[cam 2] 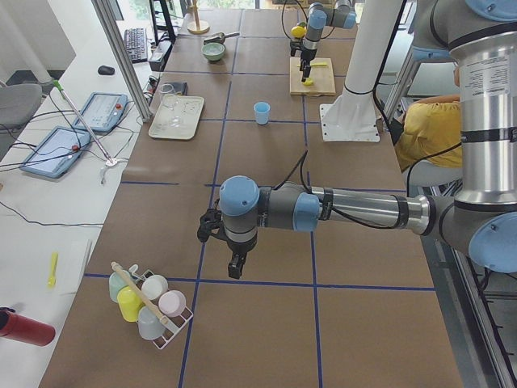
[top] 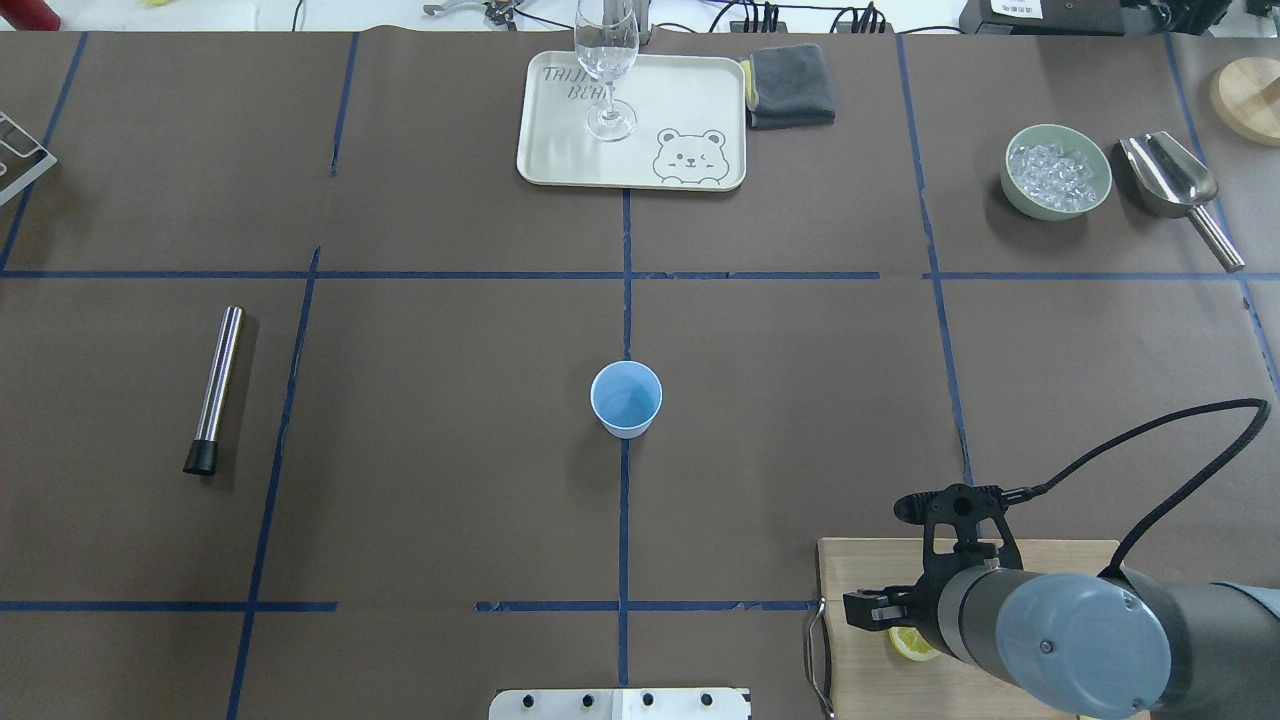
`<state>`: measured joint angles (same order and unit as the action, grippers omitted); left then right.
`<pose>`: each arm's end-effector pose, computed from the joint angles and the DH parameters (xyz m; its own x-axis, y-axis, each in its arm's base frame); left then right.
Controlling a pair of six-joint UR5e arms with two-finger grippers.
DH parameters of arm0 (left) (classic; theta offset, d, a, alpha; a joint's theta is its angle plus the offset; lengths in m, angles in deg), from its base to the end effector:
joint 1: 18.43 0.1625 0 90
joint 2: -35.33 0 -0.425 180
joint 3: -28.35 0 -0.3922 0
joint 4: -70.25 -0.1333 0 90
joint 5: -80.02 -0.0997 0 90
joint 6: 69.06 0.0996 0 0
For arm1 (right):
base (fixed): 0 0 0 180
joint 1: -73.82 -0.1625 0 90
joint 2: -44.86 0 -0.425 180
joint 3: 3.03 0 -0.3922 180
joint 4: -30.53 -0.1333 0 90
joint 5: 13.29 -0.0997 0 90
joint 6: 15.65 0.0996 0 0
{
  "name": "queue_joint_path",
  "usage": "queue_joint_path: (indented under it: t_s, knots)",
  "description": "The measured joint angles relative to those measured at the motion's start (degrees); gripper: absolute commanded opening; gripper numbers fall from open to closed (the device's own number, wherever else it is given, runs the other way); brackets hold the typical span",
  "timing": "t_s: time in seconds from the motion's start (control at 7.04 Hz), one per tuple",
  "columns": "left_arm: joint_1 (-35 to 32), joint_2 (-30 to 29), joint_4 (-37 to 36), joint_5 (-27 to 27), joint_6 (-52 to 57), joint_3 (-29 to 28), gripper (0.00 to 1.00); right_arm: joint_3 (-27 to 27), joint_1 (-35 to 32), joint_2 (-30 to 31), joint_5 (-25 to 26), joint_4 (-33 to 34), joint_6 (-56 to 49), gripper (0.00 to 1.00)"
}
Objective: Squeeze lemon into cup
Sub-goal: 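Lower the right gripper and grasp the lemon slice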
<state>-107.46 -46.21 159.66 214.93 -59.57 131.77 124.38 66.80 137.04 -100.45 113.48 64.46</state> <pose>-0.0556 -0.4340 0.6117 0.6947 0.2292 -0.6817 -0.1332 0.9725 0.1912 -0.4247 -0.1916 0.3675 0.7501 -0.0805 0.6565 -0.0267 0.9881 0.1517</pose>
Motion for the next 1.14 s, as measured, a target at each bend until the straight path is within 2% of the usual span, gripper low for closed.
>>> queue_joint_path:
  t_s: [0.85,0.99,1.14]
  knots:
    - [0.0,0.0,0.1,0.0,0.0,1.0,1.00,-3.2,3.9,3.0,2.3,-5.1,1.8,0.98]
    - [0.0,0.0,0.1,0.0,0.0,1.0,1.00,-3.4,4.0,3.0,2.4,-5.2,1.8,0.92]
    - [0.0,0.0,0.1,0.0,0.0,1.1,1.00,-3.5,4.0,3.0,2.5,-5.2,1.8,0.59]
